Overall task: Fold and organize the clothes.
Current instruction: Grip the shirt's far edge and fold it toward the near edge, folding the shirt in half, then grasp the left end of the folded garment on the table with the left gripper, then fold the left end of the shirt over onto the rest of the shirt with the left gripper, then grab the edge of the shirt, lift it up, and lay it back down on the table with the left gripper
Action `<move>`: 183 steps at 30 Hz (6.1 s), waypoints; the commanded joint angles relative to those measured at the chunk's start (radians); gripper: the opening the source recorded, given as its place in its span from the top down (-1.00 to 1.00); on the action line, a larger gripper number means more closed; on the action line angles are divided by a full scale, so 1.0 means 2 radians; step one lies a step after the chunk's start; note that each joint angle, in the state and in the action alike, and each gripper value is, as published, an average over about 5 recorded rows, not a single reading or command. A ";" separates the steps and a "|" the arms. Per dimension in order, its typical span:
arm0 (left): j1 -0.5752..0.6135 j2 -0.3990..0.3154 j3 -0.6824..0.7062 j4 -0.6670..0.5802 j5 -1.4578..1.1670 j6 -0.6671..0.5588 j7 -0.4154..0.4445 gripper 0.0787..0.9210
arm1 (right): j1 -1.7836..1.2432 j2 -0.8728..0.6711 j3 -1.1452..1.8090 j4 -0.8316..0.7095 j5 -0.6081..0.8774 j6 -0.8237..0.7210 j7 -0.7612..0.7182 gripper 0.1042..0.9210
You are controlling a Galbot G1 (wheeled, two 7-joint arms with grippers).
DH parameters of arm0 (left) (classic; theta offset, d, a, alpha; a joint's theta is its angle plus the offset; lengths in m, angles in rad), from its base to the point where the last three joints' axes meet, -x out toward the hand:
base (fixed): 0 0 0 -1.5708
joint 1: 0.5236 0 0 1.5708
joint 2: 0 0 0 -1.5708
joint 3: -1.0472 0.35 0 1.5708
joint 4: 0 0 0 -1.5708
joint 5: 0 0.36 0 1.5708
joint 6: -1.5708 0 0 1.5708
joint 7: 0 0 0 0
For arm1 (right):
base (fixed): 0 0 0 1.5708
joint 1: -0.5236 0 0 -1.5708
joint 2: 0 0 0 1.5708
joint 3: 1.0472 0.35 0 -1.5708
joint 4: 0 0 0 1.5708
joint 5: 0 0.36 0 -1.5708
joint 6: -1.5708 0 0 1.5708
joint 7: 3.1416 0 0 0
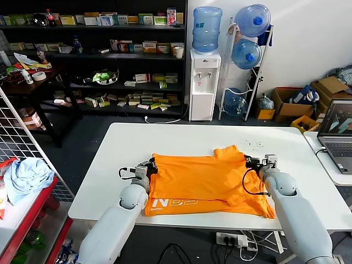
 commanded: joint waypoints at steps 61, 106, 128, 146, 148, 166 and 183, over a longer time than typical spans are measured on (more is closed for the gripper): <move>0.245 0.038 -0.052 -0.211 -0.111 -0.012 -0.022 -0.69 | -0.359 -0.025 0.069 0.356 -0.079 0.025 0.074 -0.76; 0.212 0.209 -0.176 -0.220 -0.045 -0.013 -0.041 0.88 | -0.339 -0.012 0.065 0.335 -0.082 0.066 0.098 -0.76; 0.149 0.045 0.079 -0.274 -0.083 0.014 -0.081 0.88 | -0.336 0.011 0.087 0.303 -0.119 0.173 0.132 -0.76; 0.120 -0.034 0.148 -0.218 -0.093 0.005 -0.093 0.80 | -0.328 0.014 0.084 0.285 -0.120 0.168 0.132 -0.76; 0.121 -0.034 0.150 -0.223 -0.098 -0.006 -0.091 0.68 | -0.327 0.014 0.083 0.284 -0.120 0.167 0.132 -0.76; 0.165 0.096 0.054 -0.283 -0.145 -0.046 -0.076 -0.55 | -0.327 0.009 0.074 0.283 -0.120 0.165 0.130 -0.76; 0.167 0.139 -0.049 -0.221 -0.234 0.059 0.008 -0.77 | -0.339 0.002 0.076 0.282 -0.118 0.168 0.124 -0.76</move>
